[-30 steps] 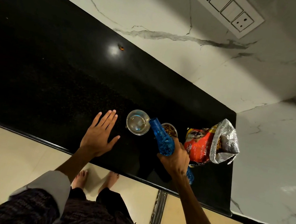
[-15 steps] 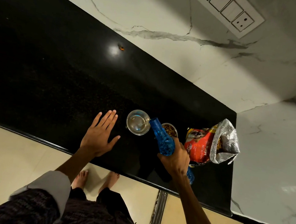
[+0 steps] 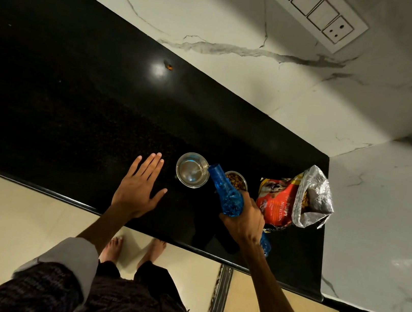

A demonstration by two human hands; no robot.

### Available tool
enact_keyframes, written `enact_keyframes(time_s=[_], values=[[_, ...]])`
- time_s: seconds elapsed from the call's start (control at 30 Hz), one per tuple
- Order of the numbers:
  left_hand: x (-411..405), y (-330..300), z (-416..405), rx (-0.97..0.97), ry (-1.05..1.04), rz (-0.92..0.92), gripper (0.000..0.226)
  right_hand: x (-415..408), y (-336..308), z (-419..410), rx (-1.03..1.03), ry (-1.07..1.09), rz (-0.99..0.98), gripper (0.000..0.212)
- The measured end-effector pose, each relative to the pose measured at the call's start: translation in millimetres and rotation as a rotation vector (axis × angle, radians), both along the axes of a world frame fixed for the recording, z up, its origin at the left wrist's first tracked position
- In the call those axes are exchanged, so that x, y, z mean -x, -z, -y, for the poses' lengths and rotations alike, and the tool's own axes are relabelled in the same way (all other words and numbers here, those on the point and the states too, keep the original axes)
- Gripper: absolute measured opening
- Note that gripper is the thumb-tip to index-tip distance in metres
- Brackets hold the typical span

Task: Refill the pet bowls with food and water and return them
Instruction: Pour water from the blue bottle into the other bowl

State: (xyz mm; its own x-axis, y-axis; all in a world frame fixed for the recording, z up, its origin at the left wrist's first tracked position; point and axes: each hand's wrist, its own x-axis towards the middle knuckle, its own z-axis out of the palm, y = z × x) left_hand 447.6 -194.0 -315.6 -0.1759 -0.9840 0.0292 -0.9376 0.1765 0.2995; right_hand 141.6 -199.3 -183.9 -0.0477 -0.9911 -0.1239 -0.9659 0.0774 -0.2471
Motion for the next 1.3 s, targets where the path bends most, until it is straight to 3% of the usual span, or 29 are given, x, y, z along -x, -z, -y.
enact_keyframes(time_s=[1.3], values=[[0.1,1.8,0.2,0.005,-0.003,-0.014,0.083,2.1,-1.4,1.4,-0.001,-0.018,-0.024,0.08]])
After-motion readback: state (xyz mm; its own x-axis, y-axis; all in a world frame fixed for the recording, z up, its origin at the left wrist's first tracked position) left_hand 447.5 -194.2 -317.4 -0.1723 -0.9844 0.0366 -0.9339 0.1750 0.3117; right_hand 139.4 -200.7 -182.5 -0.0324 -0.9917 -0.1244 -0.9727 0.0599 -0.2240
